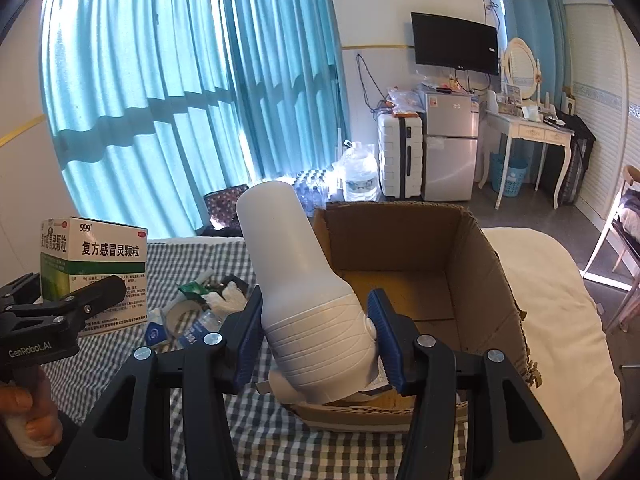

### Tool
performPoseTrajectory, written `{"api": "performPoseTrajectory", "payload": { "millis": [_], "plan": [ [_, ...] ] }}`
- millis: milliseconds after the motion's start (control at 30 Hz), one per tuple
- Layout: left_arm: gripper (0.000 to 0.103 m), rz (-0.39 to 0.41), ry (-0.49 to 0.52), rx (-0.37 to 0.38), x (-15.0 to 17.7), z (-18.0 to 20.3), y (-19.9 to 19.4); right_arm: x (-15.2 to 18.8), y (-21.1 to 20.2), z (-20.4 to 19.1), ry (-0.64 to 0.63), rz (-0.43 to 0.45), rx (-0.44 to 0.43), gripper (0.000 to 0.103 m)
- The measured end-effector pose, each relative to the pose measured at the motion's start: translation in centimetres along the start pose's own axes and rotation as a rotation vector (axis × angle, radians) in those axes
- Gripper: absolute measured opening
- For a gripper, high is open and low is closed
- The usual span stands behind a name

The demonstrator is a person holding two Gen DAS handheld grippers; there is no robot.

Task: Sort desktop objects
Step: 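Lift and carry the white bottle and green medicine box over the cardboard box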

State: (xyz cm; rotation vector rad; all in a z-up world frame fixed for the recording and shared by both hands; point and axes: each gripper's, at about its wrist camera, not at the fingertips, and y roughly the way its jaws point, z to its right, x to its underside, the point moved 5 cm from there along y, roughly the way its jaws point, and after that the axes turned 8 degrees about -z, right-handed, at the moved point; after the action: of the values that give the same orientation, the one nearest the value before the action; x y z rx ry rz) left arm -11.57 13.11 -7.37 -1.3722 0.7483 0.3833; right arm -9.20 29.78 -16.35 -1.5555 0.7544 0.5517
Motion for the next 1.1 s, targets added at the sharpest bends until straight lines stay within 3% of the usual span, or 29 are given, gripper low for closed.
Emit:
{"api": "performPoseTrajectory", "payload": {
  "millis": [500, 800, 1100],
  "plan": [
    [0.096, -0.041, 0.075, 0.047, -2.5, 6.2, 6.1, 0.4, 3.2, 5.1, 0.032, -0.043, 0.064, 0.051],
    [0.096, -0.066, 0.116, 0.081, -3.2, 9.7, 9.5, 1.6, 6.0, 7.7, 0.062, -0.116, 0.091, 0.051],
    [0.096, -0.029, 0.145, 0.115, -4.4, 11.9, 10.6, 2.5, 8.0, 9.5, 0.084, -0.193, 0.143, 0.051]
  ]
}}
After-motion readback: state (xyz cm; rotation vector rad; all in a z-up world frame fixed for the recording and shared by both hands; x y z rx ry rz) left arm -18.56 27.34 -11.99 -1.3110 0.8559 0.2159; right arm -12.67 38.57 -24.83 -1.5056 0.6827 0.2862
